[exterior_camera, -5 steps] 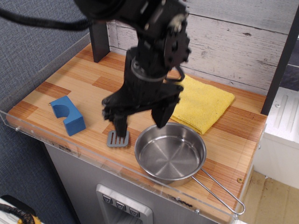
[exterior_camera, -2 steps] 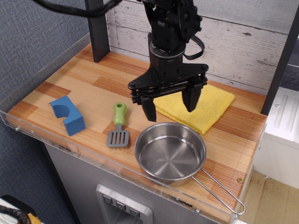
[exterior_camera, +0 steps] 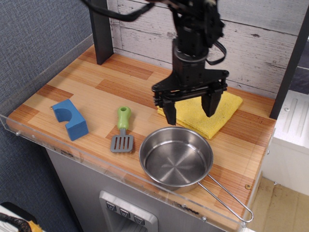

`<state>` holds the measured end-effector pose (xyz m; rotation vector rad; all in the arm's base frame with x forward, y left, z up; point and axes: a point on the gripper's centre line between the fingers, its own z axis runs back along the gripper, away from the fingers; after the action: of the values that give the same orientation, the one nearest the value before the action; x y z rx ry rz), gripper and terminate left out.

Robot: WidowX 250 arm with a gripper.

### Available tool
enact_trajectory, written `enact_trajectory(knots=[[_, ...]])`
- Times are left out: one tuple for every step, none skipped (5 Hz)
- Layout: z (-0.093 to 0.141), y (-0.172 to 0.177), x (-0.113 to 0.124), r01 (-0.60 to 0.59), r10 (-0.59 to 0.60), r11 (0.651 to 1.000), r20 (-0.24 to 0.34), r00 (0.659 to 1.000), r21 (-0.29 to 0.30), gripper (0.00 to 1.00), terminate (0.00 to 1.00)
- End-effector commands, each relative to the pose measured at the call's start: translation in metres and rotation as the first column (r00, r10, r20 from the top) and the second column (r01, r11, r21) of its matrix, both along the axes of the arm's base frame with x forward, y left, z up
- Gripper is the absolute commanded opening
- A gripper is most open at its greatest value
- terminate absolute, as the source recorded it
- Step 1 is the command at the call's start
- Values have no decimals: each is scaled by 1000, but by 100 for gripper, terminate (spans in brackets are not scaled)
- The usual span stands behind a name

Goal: Move the yellow dish towel from the right side to the left side of the table.

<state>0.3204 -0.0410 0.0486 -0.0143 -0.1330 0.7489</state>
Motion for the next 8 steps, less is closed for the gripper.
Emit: enact_trajectory(knots=[[4,0,39,-47,47,999,26,999,-7,100,0],[-3,-2,51,-52,52,999,17,998,-2,100,0],[-14,2,57,-59,59,998,0,998,13,100,0],[-25,6,59,-63,64,997,-12,998,32,100,0],[-33,5,56,-51,52,997,-29,998,52,100,0],[-31,9,54,-58,59,997,-20,998,51,100,0],[-28,27,53,-99,100,994,-11,995,51,100,0],[-31,46,52,-141,142,988,-17,990,67,100,0]])
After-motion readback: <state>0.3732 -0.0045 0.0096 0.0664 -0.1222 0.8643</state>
